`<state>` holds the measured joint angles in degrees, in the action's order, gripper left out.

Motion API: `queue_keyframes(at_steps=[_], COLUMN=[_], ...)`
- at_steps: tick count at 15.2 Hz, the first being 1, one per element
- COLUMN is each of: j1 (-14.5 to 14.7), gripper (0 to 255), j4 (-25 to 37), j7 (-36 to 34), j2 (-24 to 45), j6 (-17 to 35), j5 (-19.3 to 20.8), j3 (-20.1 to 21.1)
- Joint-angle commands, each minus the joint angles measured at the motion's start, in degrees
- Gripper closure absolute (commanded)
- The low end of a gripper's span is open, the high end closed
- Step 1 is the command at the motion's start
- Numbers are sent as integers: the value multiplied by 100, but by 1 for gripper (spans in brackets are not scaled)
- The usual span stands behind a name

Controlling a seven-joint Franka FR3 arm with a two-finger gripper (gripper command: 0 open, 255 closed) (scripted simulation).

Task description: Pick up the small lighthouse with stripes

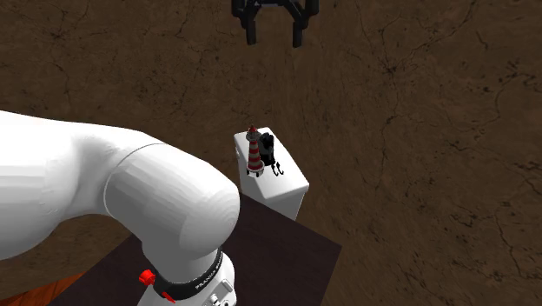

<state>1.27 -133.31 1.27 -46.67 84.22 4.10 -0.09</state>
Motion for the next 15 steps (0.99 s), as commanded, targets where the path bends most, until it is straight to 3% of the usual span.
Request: queue_keyframes(at_steps=[1, 8, 15], j1=[0, 318, 681], gripper=[0, 0, 0], j4=[0, -873, -1374], j7=[0, 502, 1067], j2=[0, 505, 1438], j6=[0, 1531, 3106], j5=[0, -147, -364], j3=[0, -160, -287])
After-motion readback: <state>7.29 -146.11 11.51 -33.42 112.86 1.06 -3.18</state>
